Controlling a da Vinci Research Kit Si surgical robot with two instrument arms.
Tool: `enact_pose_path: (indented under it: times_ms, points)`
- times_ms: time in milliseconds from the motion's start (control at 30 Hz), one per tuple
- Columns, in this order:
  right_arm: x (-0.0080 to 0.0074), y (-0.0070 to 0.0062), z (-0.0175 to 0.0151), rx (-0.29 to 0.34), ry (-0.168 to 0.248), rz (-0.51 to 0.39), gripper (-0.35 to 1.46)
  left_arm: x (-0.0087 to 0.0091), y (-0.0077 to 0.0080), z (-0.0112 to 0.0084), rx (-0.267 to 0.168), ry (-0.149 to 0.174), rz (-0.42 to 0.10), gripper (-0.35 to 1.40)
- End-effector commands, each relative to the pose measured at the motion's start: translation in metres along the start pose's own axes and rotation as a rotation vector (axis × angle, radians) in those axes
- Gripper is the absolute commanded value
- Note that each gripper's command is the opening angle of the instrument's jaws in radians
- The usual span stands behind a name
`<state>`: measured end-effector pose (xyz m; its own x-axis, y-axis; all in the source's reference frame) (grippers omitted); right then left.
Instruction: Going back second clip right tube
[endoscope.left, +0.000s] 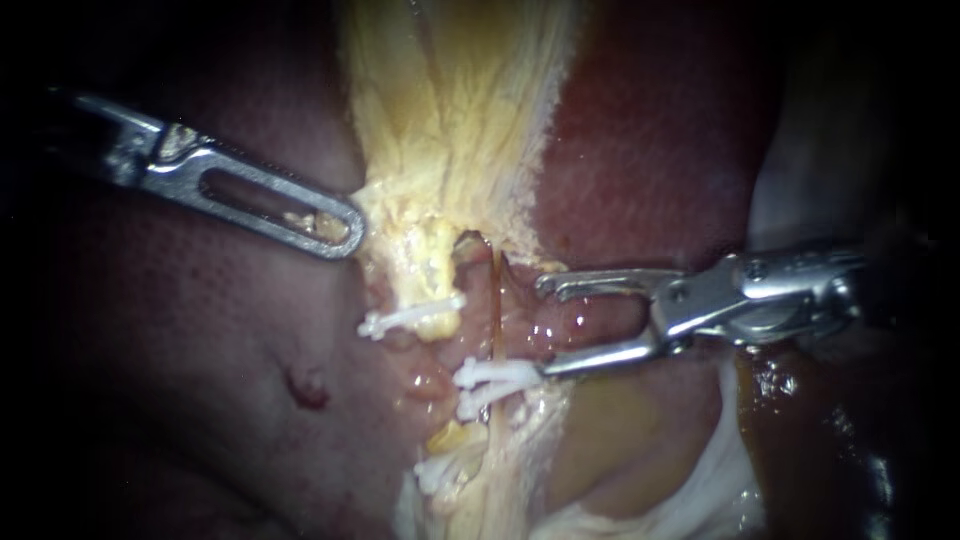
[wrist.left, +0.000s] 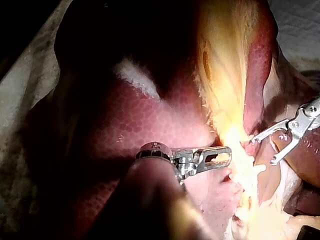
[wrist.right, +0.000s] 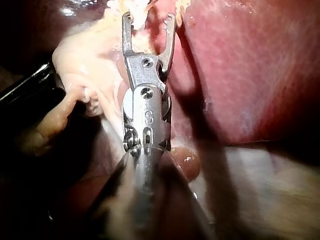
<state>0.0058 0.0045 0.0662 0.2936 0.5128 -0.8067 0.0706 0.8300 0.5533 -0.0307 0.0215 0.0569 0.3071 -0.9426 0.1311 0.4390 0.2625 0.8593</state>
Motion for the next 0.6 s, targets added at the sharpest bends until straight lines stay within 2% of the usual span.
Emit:
enact_pose_path:
  times_ms: [33,167,367,600]
  points:
    - [0.0003,0.0001,-0.0006,-0.002,0.001,-0.005,0.5,0.0,0.0,0.0,0.001,0.0,0.0,-0.35]
    - [0.001,0.0,-0.002,-0.003,0.001,-0.016,0.5,0.0,0.0,0.0,0.001,0.0,0.0,-0.35]
    - [0.0009,-0.0001,-0.0024,-0.001,0.001,-0.022,0.5,0.0,0.0004,0.0003,0.0,0.0,0.001,-0.35]
    - [0.0008,-0.0003,-0.0029,-0.001,0.001,-0.035,0.5,0.0005,0.0011,0.0026,-0.003,0.0,0.006,-0.35]
